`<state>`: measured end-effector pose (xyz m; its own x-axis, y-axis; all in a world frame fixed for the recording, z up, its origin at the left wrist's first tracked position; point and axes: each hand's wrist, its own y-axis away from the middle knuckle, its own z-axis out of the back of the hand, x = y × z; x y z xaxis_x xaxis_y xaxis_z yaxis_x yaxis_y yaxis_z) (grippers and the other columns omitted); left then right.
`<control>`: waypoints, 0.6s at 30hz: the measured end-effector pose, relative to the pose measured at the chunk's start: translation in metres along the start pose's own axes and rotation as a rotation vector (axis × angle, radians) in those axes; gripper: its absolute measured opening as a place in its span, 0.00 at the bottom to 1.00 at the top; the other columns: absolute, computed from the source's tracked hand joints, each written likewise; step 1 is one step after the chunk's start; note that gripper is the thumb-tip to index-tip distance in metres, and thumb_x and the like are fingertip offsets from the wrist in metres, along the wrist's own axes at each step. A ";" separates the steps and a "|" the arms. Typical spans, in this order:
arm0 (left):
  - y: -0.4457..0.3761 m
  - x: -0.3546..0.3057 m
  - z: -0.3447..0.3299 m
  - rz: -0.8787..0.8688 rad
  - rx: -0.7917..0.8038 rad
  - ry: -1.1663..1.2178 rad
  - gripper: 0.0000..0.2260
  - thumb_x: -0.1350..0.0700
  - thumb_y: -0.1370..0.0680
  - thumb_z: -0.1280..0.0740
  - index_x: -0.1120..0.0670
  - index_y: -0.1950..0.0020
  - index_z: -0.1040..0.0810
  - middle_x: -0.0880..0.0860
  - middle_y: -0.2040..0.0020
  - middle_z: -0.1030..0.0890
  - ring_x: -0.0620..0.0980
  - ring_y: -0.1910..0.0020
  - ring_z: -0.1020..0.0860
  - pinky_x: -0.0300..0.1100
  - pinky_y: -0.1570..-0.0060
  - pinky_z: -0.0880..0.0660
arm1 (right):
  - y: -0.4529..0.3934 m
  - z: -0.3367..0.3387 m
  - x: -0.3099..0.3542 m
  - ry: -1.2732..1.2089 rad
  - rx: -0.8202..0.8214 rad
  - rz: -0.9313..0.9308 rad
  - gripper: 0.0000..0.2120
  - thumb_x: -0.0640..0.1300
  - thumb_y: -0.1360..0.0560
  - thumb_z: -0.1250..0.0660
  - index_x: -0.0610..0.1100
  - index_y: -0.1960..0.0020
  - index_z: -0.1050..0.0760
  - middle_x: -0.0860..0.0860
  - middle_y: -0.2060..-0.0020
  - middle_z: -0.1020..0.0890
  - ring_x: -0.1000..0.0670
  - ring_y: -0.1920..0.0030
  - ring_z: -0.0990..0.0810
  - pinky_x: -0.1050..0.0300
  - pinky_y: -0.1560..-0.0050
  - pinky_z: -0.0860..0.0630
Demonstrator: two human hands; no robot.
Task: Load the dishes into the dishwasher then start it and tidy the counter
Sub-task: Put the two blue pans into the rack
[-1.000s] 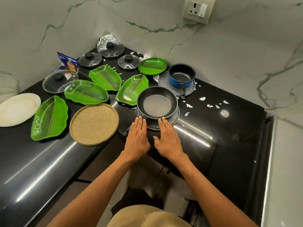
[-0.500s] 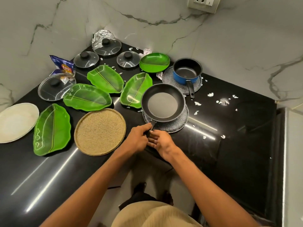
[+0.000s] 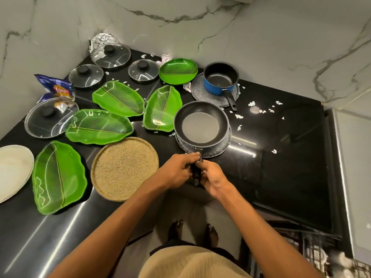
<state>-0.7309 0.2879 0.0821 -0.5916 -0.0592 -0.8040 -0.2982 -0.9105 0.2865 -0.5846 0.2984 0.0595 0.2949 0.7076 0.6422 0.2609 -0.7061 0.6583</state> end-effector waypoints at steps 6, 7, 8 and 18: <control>-0.001 -0.003 0.005 -0.253 0.072 -0.248 0.27 0.62 0.29 0.42 0.57 0.30 0.24 0.54 0.28 0.26 0.50 0.27 0.30 0.45 0.27 0.34 | 0.027 0.007 -0.006 0.165 -0.130 0.164 0.07 0.35 0.18 0.38 0.36 0.51 0.21 0.44 0.64 0.18 0.50 0.66 0.21 0.59 0.64 0.22; 0.000 -0.006 0.005 -0.314 0.072 -0.285 0.27 0.62 0.29 0.43 0.57 0.30 0.23 0.54 0.29 0.25 0.50 0.28 0.29 0.45 0.27 0.33 | 0.033 0.010 -0.010 0.196 -0.156 0.178 0.07 0.35 0.18 0.37 0.36 0.51 0.21 0.45 0.65 0.19 0.50 0.66 0.21 0.58 0.64 0.22; 0.001 -0.008 0.004 -0.381 0.064 -0.311 0.27 0.62 0.30 0.43 0.58 0.31 0.23 0.54 0.29 0.25 0.49 0.27 0.30 0.45 0.27 0.34 | 0.039 0.013 -0.013 0.222 -0.185 0.192 0.06 0.35 0.19 0.36 0.36 0.50 0.21 0.45 0.65 0.19 0.49 0.67 0.21 0.58 0.64 0.22; 0.002 -0.048 -0.020 -0.845 0.069 -0.604 0.30 0.68 0.31 0.39 0.63 0.28 0.28 0.58 0.24 0.33 0.54 0.22 0.40 0.54 0.25 0.39 | 0.110 0.038 -0.047 0.595 -0.451 0.339 0.06 0.40 0.18 0.35 0.42 0.53 0.20 0.50 0.64 0.18 0.56 0.65 0.21 0.60 0.60 0.23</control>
<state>-0.6881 0.2812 0.1110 -0.4415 0.8188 -0.3670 -0.8205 -0.5339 -0.2041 -0.5351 0.1868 0.0871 -0.2786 0.4431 0.8521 -0.1871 -0.8952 0.4044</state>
